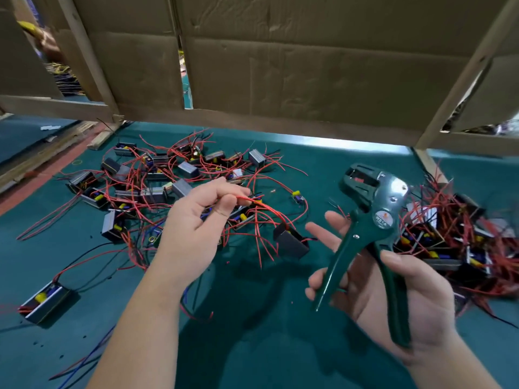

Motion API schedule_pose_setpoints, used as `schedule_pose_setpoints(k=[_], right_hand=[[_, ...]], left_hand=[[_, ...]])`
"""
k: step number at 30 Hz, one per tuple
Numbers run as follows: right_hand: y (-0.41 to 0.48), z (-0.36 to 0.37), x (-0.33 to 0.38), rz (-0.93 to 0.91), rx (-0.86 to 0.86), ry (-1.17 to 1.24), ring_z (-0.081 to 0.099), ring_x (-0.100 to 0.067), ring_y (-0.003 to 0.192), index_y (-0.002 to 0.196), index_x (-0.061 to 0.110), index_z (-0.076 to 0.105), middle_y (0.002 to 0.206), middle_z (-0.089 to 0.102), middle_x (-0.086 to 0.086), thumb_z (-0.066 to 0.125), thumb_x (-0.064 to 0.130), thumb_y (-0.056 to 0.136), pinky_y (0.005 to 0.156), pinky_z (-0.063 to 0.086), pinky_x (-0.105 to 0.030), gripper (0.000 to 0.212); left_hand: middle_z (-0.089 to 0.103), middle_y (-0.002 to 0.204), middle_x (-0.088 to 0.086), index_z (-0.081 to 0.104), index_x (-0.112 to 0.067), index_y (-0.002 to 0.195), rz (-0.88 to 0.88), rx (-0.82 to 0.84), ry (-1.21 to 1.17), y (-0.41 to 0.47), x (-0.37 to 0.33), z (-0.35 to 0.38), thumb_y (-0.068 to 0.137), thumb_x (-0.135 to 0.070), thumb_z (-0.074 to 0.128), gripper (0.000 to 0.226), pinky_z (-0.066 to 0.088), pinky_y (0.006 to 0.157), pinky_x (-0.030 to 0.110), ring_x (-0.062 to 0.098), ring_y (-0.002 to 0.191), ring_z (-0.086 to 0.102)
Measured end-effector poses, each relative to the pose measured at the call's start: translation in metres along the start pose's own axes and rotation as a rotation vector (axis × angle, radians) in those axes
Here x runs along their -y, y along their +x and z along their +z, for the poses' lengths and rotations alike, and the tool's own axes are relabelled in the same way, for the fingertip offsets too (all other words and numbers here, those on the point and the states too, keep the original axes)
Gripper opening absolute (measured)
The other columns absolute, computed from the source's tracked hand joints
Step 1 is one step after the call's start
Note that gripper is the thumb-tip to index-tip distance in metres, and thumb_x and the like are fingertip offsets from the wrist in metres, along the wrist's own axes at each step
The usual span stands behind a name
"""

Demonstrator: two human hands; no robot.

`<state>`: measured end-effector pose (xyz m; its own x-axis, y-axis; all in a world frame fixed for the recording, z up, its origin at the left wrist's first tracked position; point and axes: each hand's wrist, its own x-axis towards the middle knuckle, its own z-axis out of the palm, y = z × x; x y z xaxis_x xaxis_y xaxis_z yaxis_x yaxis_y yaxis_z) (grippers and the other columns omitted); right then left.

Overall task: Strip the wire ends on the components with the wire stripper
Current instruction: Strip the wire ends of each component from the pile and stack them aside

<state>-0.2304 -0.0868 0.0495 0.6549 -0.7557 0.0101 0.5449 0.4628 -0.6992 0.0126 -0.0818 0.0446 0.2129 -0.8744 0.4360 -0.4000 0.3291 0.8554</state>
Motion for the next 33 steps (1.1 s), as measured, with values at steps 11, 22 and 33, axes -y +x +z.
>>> schedule_pose_setpoints(k=[11, 22, 33], right_hand=[[0.013, -0.001, -0.017, 0.207, -0.151, -0.048, 0.067, -0.038, 0.098, 0.113, 0.003, 0.062, 0.115, 0.060, -0.036, 0.084, 0.015, 0.042, 0.068, 0.055, -0.056, 0.076], [0.009, 0.002, -0.022, 0.256, -0.124, -0.123, 0.061, -0.044, 0.110, 0.112, 0.000, 0.053, 0.117, 0.061, -0.033, 0.055, -0.005, 0.069, 0.074, 0.053, -0.060, 0.044], [0.010, -0.002, -0.024, 0.016, -0.316, -0.243, 0.068, -0.031, 0.103, 0.108, 0.002, 0.059, 0.112, 0.069, -0.019, 0.048, -0.010, 0.083, 0.069, 0.057, -0.046, 0.030]], left_hand=[[0.057, 0.125, -0.003, 0.061, -0.038, 0.084, 0.098, -0.086, 0.180, 0.000, -0.007, 0.000, 0.092, -0.026, 0.048, 0.019, 0.017, 0.117, 0.050, 0.020, 0.138, 0.033], [0.059, 0.121, -0.013, 0.061, -0.038, 0.081, 0.007, -0.266, 0.331, 0.002, -0.003, -0.002, 0.090, -0.034, 0.047, 0.017, 0.014, 0.115, 0.043, 0.012, 0.137, 0.028], [0.015, 0.149, 0.027, 0.050, -0.006, 0.129, -0.015, -0.697, 0.546, -0.005, -0.010, 0.005, 0.078, 0.002, 0.051, 0.051, 0.012, 0.113, 0.022, 0.041, 0.139, 0.022]])
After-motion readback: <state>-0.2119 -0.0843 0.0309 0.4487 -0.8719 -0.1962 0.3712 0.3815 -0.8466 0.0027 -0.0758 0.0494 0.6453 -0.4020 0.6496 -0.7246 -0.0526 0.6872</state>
